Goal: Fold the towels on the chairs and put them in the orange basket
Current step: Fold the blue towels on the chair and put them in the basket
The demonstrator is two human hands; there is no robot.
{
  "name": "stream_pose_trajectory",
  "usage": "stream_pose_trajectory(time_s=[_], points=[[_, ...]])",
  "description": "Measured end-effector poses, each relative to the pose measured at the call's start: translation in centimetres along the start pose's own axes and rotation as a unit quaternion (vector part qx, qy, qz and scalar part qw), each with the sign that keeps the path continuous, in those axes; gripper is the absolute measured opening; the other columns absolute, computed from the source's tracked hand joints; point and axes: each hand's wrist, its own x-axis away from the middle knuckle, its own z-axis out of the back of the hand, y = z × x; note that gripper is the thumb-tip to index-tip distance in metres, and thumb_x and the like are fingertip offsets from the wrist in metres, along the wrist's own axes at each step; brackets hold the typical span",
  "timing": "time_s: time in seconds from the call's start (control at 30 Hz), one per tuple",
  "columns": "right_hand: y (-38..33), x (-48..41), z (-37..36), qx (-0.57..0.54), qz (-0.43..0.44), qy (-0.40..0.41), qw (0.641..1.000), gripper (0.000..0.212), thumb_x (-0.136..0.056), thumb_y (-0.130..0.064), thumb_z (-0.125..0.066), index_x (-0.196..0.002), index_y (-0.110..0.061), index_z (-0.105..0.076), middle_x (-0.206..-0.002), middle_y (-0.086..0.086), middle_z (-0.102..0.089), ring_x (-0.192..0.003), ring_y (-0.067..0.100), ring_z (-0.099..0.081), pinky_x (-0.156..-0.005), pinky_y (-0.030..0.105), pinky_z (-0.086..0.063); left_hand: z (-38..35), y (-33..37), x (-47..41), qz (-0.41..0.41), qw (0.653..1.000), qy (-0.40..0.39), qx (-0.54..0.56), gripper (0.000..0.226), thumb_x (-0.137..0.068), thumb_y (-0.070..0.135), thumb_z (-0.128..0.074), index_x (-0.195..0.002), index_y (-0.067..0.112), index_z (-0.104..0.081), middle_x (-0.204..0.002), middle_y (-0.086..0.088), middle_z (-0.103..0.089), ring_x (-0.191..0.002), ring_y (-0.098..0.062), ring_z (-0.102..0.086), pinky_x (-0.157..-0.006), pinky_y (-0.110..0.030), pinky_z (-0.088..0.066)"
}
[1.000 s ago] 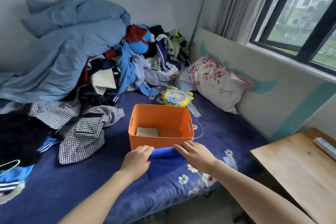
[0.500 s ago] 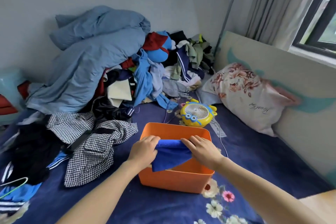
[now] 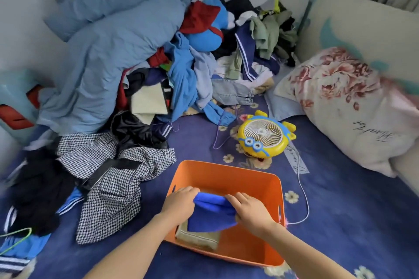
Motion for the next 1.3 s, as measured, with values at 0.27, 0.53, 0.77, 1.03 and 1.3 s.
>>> stream_pose_trajectory(time_s=[0.27, 0.53, 0.77, 1.03, 1.3], points=[[2.3, -3.4, -5.2, -0.014, -0.086, 0.03, 0.996, 0.042, -0.061, -0.018, -0.039, -0.103, -0.018, -0.047, -0.067, -0.002, -0.059, -0.056, 0.019, -0.057, -0.044, 0.022, -0.043, -2.4, -2.5, -6.7, -0.027, 1.0, -0.012, -0.009, 0.051, -0.084, -0.001, -0.036, -0.129, 0.019, -0.047, -0.135, 0.005, -0.049, -0.118, -0.024, -0.049, -0.093, -0.032, -0.038], [-0.4, -3.9, -14.0, -0.095, -0.123, -0.119, 0.981, 0.04, -0.068, -0.019, -0.044, -0.108, -0.017, -0.047, -0.098, 0.006, -0.065, -0.088, 0.022, -0.062, -0.07, 0.026, -0.048, -9.9, -6.7, -8.4, -0.078, 0.962, -0.115, -0.234, 0.04, -0.061, 0.017, -0.073, -0.1, 0.01, -0.065, -0.101, -0.01, -0.065, -0.098, -0.03, -0.057, -0.088, -0.04, -0.043], [-3.1, -3.0, -19.2, -0.169, -0.157, -0.447, 0.864, 0.053, -0.096, -0.025, -0.041, -0.147, -0.024, -0.024, -0.158, 0.005, 0.002, -0.145, 0.026, -0.001, -0.114, 0.042, -0.017, -16.2, -6.4, -7.7, -0.05, 0.909, -0.283, -0.302, 0.045, -0.094, 0.025, -0.04, -0.136, 0.009, -0.039, -0.143, -0.016, -0.036, -0.133, -0.036, -0.027, -0.113, -0.049, -0.015], [-2.5, -3.2, -17.2, -0.171, -0.231, -0.391, 0.874, 0.054, -0.093, -0.016, -0.038, -0.146, -0.023, -0.028, -0.157, 0.001, -0.012, -0.143, 0.021, -0.017, -0.111, 0.036, -0.023, -14.1, -7.3, -5.5, -0.054, 0.953, -0.236, -0.185, 0.033, -0.092, 0.02, -0.037, -0.12, 0.011, -0.053, -0.128, -0.011, -0.049, -0.121, -0.029, -0.039, -0.102, -0.04, -0.026], [-4.7, -1.4, -10.9, -0.155, -0.308, -0.336, 0.877, 0.054, -0.091, -0.015, -0.041, -0.143, -0.022, -0.032, -0.155, 0.004, -0.018, -0.14, 0.025, -0.024, -0.106, 0.035, -0.033, -8.5, -8.3, -2.2, -0.062, 0.981, -0.174, -0.052, 0.032, -0.094, 0.026, -0.037, -0.115, 0.011, -0.056, -0.124, -0.004, -0.051, -0.119, -0.024, -0.042, -0.097, -0.034, -0.034]])
